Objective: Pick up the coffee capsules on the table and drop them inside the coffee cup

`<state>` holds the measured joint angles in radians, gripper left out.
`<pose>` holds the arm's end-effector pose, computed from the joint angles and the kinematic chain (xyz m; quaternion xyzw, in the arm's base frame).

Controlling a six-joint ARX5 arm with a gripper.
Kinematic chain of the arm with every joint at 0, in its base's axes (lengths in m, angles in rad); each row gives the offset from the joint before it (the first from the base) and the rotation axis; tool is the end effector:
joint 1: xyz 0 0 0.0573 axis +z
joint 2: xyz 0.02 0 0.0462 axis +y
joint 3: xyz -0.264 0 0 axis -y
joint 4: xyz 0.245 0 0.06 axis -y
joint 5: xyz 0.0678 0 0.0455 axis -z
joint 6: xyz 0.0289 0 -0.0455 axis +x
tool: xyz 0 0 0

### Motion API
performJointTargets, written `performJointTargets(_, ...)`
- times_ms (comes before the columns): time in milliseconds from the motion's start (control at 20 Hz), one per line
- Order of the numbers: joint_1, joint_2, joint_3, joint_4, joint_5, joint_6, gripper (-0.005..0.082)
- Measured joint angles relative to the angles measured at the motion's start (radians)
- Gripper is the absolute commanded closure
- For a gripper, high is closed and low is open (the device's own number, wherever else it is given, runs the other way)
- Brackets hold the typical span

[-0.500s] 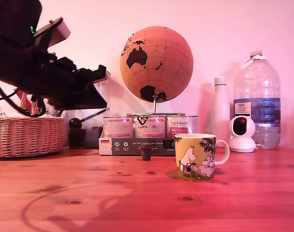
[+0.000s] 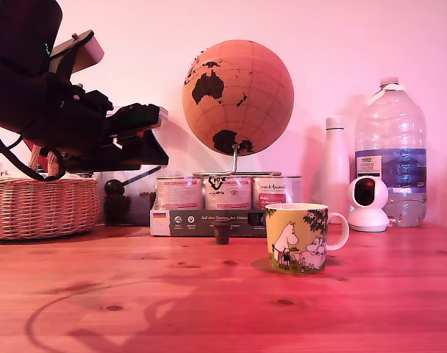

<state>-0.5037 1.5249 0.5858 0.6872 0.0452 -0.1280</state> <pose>0.2574 -0.1433 0.1808 -0.0326 0.1393 -0.2605 0.9548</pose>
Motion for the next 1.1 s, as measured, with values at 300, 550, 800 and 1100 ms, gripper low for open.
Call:
performJointTargets(300,0.014,0.002,0.0,0.058,0.0,0.001,0.0105)
performJointTargets(550,0.029,0.087,0.0,0.153,0.031,0.007,0.0105)
performJointTargets(800,0.029,0.161,0.0,0.212,0.069,0.026,0.0105)
performJointTargets(1100,0.029,0.258,0.068,0.212,0.091,0.05,0.0105)
